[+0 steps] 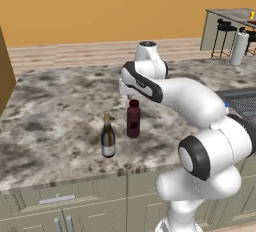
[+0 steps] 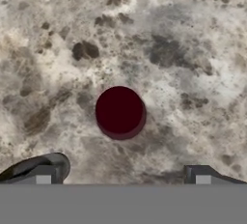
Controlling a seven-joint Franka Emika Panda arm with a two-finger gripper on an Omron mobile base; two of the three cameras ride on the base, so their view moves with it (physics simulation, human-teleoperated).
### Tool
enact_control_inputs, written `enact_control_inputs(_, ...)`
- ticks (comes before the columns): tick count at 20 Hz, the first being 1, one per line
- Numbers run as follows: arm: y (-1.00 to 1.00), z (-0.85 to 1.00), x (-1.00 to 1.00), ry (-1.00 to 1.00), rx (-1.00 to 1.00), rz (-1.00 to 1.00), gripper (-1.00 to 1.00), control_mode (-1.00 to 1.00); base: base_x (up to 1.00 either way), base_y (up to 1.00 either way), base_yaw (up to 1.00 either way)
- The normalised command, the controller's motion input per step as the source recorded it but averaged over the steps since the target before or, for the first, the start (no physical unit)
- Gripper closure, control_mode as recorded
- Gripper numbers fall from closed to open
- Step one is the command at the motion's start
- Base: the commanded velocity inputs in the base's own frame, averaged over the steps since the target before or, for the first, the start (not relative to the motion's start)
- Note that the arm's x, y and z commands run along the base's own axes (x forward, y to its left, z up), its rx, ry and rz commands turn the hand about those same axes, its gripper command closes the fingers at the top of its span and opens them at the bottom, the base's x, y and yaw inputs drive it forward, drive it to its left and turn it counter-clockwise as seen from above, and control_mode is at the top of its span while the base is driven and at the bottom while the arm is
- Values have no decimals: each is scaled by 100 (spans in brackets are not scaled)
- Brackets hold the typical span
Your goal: Place the drinks on the dining counter in a tight cluster.
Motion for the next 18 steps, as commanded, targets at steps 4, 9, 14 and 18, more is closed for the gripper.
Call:
enact_control_inputs(4,1,-18,15,0,0,0,-100,-100,0,0,0)
enact_control_inputs(9,3,-14,7,1,0,0,-100,-100,0,0,0)
enact_control_inputs(14,6,-12,10,0,0,1,-100,-100,0,0,0)
enact_control_inputs(18,2,-13,2,0,-1,4,-100,-100,0,0,0)
